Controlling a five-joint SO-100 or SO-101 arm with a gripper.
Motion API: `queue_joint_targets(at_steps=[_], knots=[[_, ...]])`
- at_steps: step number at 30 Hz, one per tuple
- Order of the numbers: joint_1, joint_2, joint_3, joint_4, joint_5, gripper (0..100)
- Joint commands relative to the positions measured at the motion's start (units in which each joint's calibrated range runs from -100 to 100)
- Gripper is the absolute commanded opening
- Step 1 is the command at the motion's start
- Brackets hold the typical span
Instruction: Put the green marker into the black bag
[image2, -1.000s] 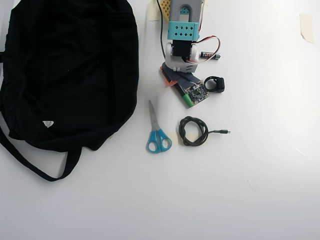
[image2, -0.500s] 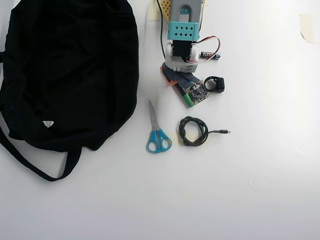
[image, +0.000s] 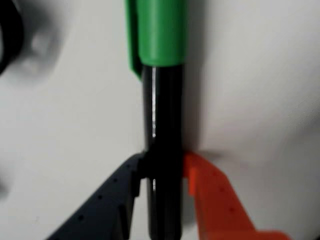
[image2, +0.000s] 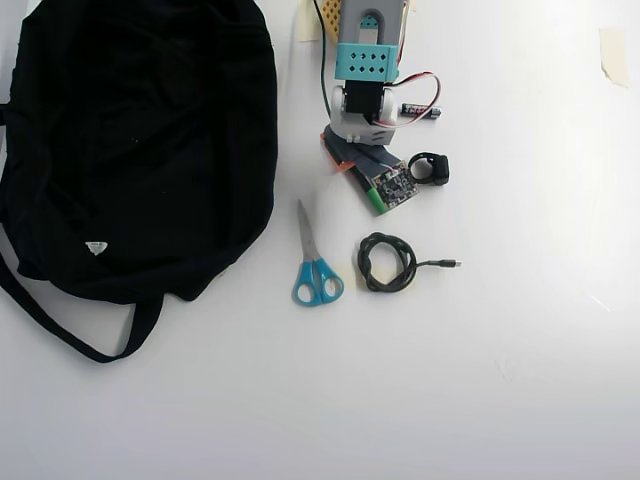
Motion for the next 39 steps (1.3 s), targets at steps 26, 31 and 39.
queue_joint_targets(at_steps=[26, 31, 39], knots=[[-0.3, -14.7, -11.5, 20.8, -2.0, 2], [0.2, -14.7, -16.2, 26.3, -4.5, 2], [5.0, -14.7, -22.2, 34.0, -10.6, 2]])
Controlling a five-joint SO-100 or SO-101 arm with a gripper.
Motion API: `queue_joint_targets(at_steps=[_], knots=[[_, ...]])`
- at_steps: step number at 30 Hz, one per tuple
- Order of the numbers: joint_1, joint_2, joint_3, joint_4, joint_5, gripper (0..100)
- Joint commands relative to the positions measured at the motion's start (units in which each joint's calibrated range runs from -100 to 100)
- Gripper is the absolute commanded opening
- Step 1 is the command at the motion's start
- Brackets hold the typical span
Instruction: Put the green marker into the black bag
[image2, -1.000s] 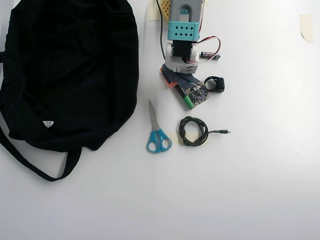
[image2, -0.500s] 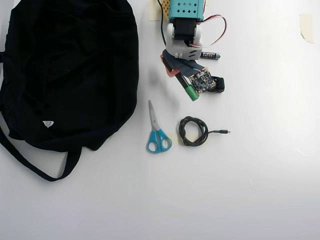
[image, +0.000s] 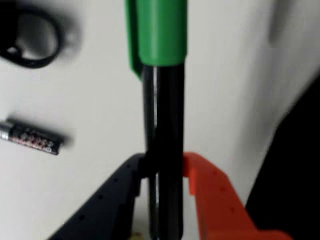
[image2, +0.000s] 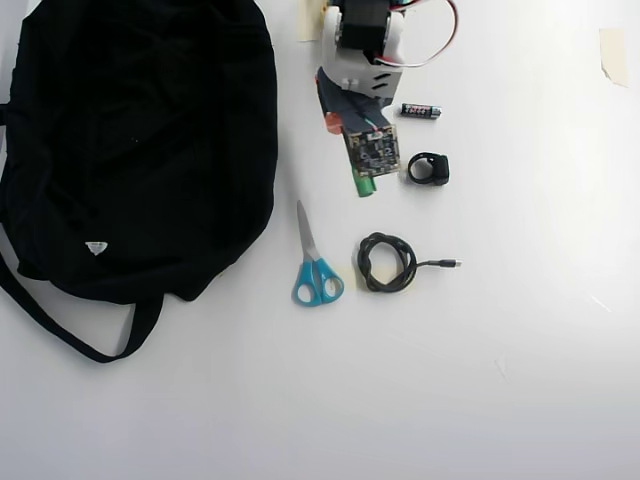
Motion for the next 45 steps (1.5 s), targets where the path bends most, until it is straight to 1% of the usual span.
queue_joint_targets(at_steps=[1, 9, 13, 24, 30, 31, 35, 37, 39, 41, 43, 45], knots=[[3.1, -2.4, -4.3, 3.7, -1.4, 2], [9.7, -2.2, -9.3, 3.9, -0.9, 2], [14.6, -2.3, -9.6, 5.4, -0.8, 2], [27.7, -2.2, -15.4, 3.8, -1.3, 2], [32.0, -1.2, -15.8, -4.0, -1.4, 2], [32.9, -1.1, -14.9, -6.7, -2.2, 2], [34.9, -1.1, -14.9, -10.4, -8.4, 2], [36.4, -1.0, -14.9, -12.2, -10.2, 2], [38.7, -0.9, -14.9, -12.5, -13.3, 2], [42.5, 1.9, -14.9, -14.4, -14.0, 2], [45.8, 11.6, -14.9, -24.5, -14.0, 2], [47.4, 17.9, -15.8, -29.8, -14.0, 2]])
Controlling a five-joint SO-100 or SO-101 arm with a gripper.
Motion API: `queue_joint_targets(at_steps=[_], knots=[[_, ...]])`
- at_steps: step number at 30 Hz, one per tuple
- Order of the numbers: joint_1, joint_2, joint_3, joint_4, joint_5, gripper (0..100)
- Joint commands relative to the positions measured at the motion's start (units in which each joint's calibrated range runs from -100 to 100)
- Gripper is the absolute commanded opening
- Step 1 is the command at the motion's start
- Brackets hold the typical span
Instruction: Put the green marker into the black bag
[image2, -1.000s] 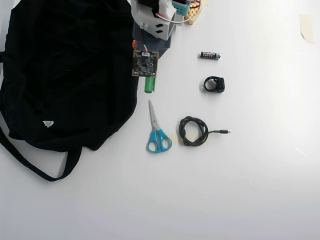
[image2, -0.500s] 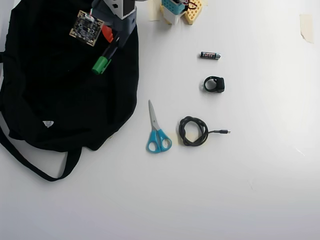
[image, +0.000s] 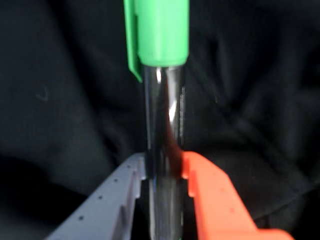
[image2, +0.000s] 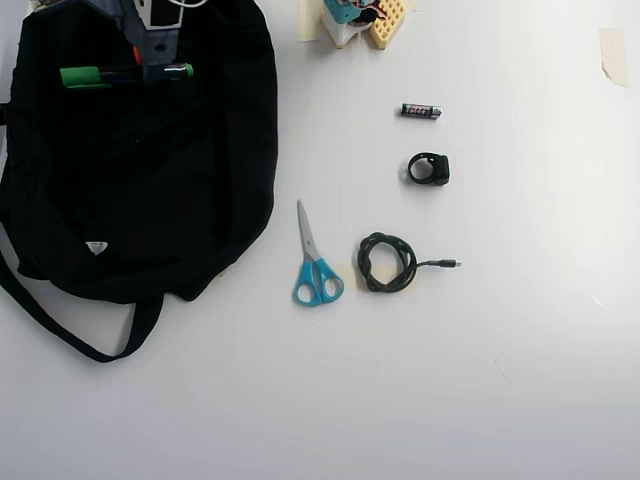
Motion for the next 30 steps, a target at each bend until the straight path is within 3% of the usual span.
queue_joint_targets(at_steps=[1, 10, 13, 17, 19, 21, 26, 28, 30], knots=[[1.7, 4.9, -2.2, -4.8, 0.0, 2], [2.3, 4.0, -1.8, -3.4, -1.0, 11], [1.3, 3.4, -7.6, 4.0, -1.0, 11], [-1.8, -9.3, -8.1, 13.8, -1.9, 9], [-3.9, -14.3, -7.8, 17.3, -2.2, 2], [-6.3, -18.5, -7.8, 21.6, -2.2, 2], [-23.5, -29.8, -6.5, 28.3, -3.2, 2], [-33.7, -37.5, 1.8, 26.7, -8.3, 2], [-41.2, -45.3, 11.9, 26.6, -8.6, 2]])
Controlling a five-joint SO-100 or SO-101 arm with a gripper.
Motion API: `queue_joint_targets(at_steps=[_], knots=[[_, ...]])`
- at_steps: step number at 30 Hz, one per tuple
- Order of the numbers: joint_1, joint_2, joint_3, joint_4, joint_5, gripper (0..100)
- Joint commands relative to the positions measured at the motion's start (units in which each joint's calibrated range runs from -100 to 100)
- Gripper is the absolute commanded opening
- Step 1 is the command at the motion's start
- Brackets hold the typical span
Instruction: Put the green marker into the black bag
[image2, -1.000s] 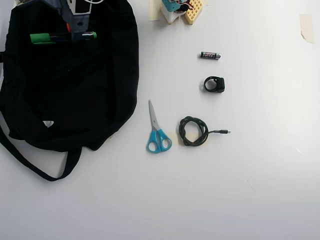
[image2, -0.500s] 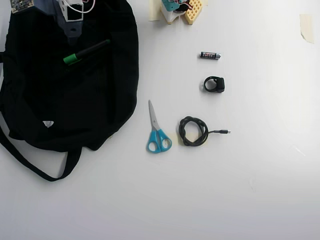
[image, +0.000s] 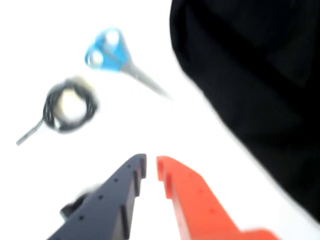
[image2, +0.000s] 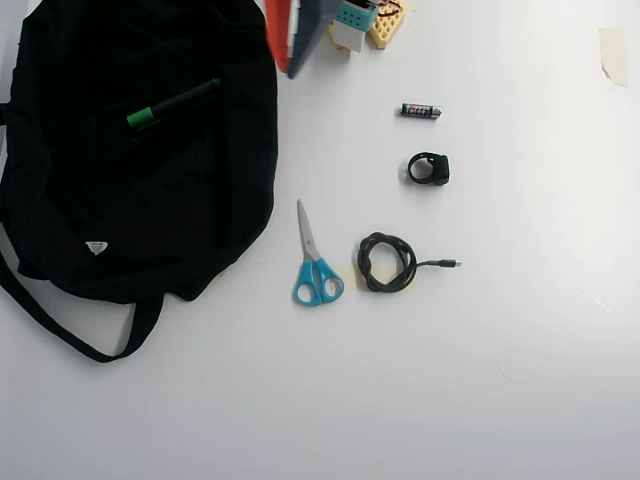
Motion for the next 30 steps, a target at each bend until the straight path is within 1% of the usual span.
queue_joint_targets(at_steps=[1, 4, 5, 7, 11, 13, 15, 17, 24, 30], knots=[[-10.1, -12.9, 16.1, -5.2, -0.7, 2], [-13.4, -19.7, 24.7, -10.4, -0.5, 2], [-15.2, -24.4, 30.7, -13.7, -0.4, 2], [-16.2, -27.0, 34.1, -15.8, -0.3, 2], [-19.3, -36.0, 47.3, -23.2, -0.2, 2], [-20.4, -40.2, 53.7, -26.0, 1.3, 2], [-20.7, -44.8, 59.7, -27.5, 4.8, 2], [-20.4, -49.4, 64.5, -27.3, 7.1, 2], [-21.0, -65.3, 78.3, -25.8, 7.8, 2], [-21.0, -65.6, 81.1, -19.0, 8.0, 2]])
